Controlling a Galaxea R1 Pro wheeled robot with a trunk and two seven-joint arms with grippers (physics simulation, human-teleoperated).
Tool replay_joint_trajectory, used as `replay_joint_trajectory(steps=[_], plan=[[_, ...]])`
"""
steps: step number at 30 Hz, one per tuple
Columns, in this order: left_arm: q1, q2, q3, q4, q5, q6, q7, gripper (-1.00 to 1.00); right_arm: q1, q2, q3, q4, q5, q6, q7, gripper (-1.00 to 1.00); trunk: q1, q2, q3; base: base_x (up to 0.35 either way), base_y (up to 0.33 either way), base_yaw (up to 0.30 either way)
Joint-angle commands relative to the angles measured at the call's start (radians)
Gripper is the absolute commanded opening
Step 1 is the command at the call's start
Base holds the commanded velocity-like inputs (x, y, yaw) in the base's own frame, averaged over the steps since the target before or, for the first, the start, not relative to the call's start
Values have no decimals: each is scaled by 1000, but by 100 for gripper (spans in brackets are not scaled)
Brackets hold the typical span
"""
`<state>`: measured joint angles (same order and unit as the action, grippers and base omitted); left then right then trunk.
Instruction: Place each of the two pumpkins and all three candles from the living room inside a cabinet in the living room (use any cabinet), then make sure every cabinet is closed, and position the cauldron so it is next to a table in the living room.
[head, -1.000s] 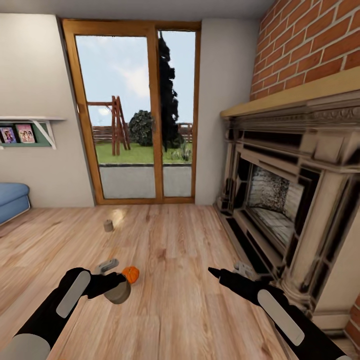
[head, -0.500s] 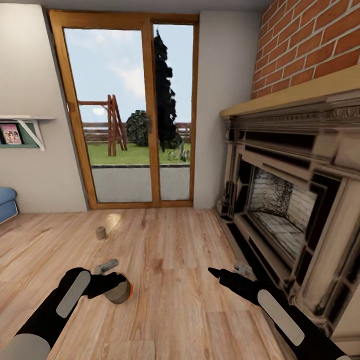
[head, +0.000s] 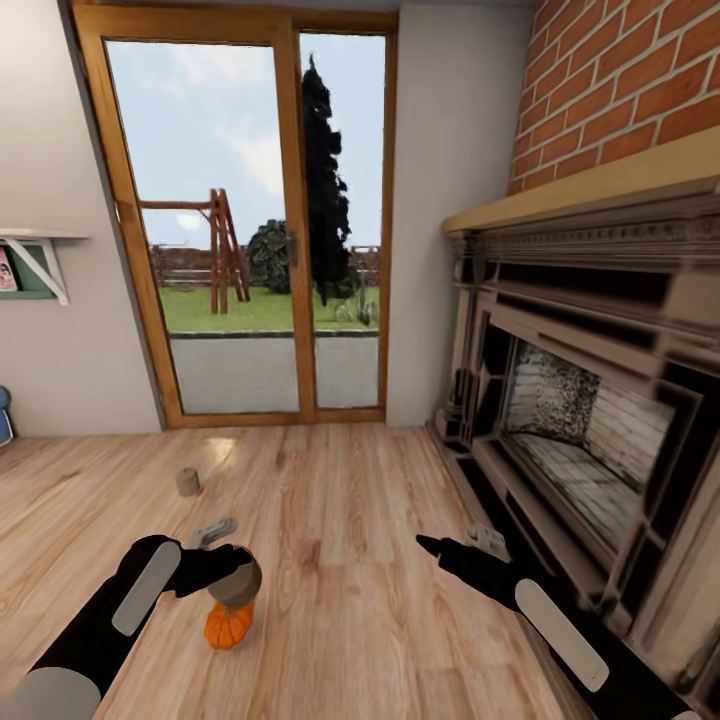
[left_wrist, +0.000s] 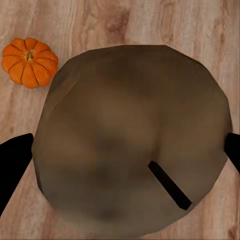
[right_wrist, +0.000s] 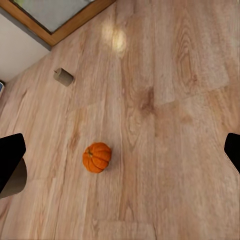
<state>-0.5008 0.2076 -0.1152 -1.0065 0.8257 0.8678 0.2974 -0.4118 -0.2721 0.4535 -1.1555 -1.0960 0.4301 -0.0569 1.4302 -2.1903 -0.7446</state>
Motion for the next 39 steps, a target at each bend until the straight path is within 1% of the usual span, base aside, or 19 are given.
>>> replay_joint_trajectory(steps=[1, 10, 15, 24, 29, 39], plan=[[-1, 1, -3, -1, 12, 0, 11, -100, -1, -1, 2, -2, -8, 1, -6, 100, 0, -1, -1, 332, 0, 0], [-1, 1, -4, -1, 13, 0, 11, -100, -1, -1, 2, -1, -8, 1, -6, 100, 0, -1, -1, 330, -3, 0], [-1, 1, -4, -1, 12, 0, 11, -100, -1, -1, 2, -1, -8, 1, -6, 100, 0, -1, -1, 296, -98, -3], [-1, 1, -3, 2, 12, 0, 11, -100, -1, -1, 0, -8, -8, 1, -7, 100, 0, -1, -5, 315, -12, -46], [-1, 1, -3, 2, 12, 0, 11, -100, -1, -1, 2, -37, -8, 10, -10, 100, 0, -1, -10, 303, 0, 71], [-1, 1, -3, 2, 10, 0, 12, -100, -1, -1, 3, -44, -7, 3, -9, 100, 0, -1, -21, 287, -75, 79]])
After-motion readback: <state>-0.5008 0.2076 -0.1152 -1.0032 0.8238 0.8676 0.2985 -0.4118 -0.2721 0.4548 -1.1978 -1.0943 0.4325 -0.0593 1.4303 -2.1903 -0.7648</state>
